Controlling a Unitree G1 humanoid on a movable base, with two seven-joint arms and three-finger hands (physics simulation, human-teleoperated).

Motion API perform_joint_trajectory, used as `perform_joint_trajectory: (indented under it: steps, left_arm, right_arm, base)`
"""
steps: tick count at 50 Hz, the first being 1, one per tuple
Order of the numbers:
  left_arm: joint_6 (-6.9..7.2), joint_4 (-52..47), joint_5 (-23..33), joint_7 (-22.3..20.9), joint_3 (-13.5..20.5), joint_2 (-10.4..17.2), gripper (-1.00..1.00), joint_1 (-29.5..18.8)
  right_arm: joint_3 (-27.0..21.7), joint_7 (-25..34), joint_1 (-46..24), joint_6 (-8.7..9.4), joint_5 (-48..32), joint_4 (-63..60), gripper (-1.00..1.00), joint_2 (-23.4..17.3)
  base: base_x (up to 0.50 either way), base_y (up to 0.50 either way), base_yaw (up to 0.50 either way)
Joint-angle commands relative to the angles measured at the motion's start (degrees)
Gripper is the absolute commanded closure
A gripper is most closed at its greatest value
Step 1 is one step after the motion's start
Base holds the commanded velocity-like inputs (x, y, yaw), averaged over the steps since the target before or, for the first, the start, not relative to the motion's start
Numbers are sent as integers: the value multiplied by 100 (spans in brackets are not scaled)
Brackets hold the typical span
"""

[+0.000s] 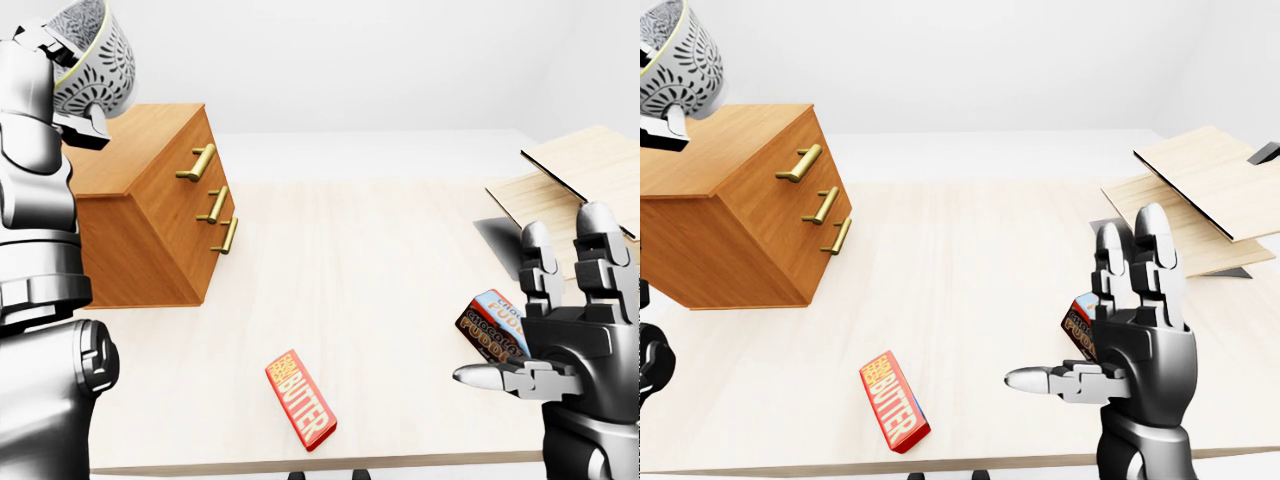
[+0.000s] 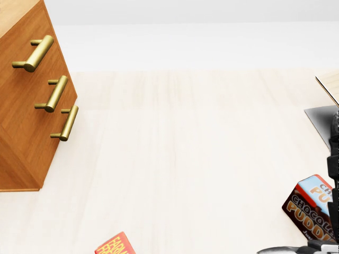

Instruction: Close the top drawer of the cabinet and put the bowl on top of it.

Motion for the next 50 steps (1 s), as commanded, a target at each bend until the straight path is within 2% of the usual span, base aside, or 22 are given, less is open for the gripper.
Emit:
perform_joint_trajectory:
  steps: [1, 29, 50]
  left_arm:
    - [0, 811, 220, 555, -34, 31, 100, -149]
    - [0, 2020, 30, 1156, -214, -79, 100, -277]
    - [0, 2279, -69, 1147, -247, -65, 100, -288]
  right_arm:
    - [58, 0, 41, 0, -36, 98, -100, -5]
    - [128, -6, 139, 0, -81, -31, -100, 15]
    - [173, -8, 165, 0, -106, -36, -100, 14]
  base:
    - [0, 0, 0]
    - [0, 0, 0]
    - [0, 0, 0]
